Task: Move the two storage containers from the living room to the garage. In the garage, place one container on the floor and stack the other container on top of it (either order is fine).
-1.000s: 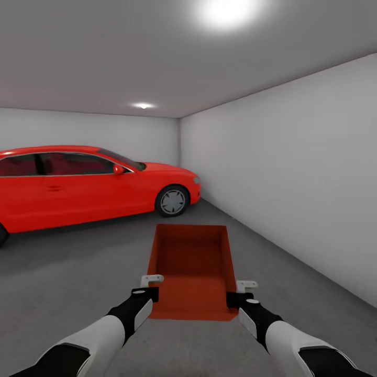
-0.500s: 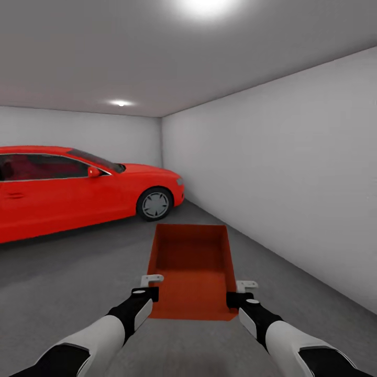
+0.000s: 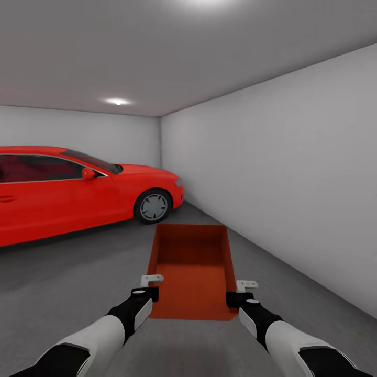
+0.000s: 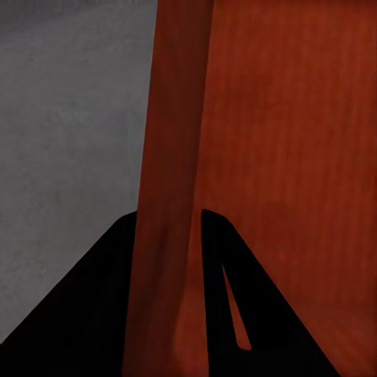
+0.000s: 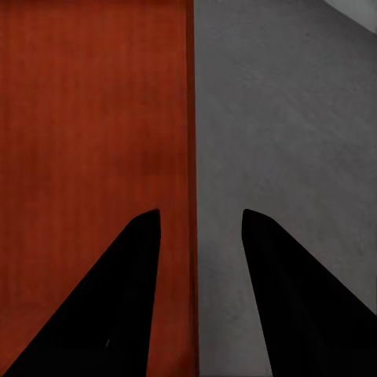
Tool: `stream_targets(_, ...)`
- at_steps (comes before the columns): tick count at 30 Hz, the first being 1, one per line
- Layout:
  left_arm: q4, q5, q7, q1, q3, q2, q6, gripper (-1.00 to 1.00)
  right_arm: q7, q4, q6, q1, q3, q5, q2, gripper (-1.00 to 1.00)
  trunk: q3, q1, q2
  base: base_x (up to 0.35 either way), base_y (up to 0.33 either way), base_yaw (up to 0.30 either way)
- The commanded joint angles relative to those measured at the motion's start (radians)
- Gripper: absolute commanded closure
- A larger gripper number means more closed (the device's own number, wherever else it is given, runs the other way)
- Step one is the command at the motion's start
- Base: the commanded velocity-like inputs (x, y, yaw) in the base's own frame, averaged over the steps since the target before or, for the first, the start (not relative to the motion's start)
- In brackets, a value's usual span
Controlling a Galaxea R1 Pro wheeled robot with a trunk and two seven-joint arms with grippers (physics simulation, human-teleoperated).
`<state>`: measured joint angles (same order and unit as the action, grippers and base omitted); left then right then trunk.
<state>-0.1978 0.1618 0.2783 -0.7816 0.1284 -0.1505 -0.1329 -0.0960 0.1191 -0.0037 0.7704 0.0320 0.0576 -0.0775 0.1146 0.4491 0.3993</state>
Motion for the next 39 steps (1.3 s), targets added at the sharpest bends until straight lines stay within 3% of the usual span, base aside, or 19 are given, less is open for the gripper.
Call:
stream_targets(1,-0.009,-0.016,0.007,-0.001,-0.028,0.006,-0.007,1.0,-0.007,-0.003,-0.001,0.0,-0.004,0.008,0.007,1.0,0.0,0.001,0.001,0.321,0.0,0.0)
stream_targets(17,-0.009,-0.016,0.007,-0.001,-0.027,0.007,-0.007,1.0,-0.008,-0.002,-0.005,0.0,-0.004,0.008,0.007,1.0,0.0,0.001,0.001,0.321,0.047,-0.01)
stream_targets(39,-0.009,-0.016,0.007,-0.001,-0.027,0.007,-0.007,1.0,-0.008,-0.002,0.001,0.0,-0.004,0.008,0.005,1.0,0.0,0.001,0.001,0.321,0.073,-0.233)
